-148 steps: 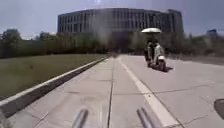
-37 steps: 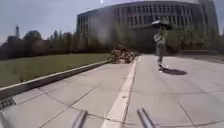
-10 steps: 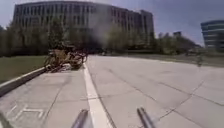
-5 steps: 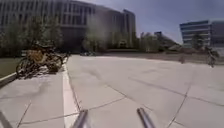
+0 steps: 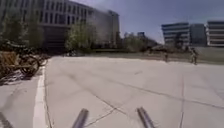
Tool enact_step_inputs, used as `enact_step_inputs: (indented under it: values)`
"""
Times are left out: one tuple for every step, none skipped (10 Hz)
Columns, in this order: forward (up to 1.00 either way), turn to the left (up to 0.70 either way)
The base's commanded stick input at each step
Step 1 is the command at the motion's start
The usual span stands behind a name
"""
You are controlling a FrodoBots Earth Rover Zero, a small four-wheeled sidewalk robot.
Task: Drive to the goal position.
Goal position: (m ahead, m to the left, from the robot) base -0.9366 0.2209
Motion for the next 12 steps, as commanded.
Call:
enact_step_inputs:
  values:
    - [0.70,0.00]
    - [0.70,0.00]
    - [0.70,0.22]
    - [0.70,0.35]
    - [0.70,0.35]
    - [0.70,0.35]
    - [0.70,0.35]
    - [0.70,0.35]
    - [0.70,0.35]
    - [0.70,0.35]
    - [0.70,0.35]
    - [0.70,0.35]
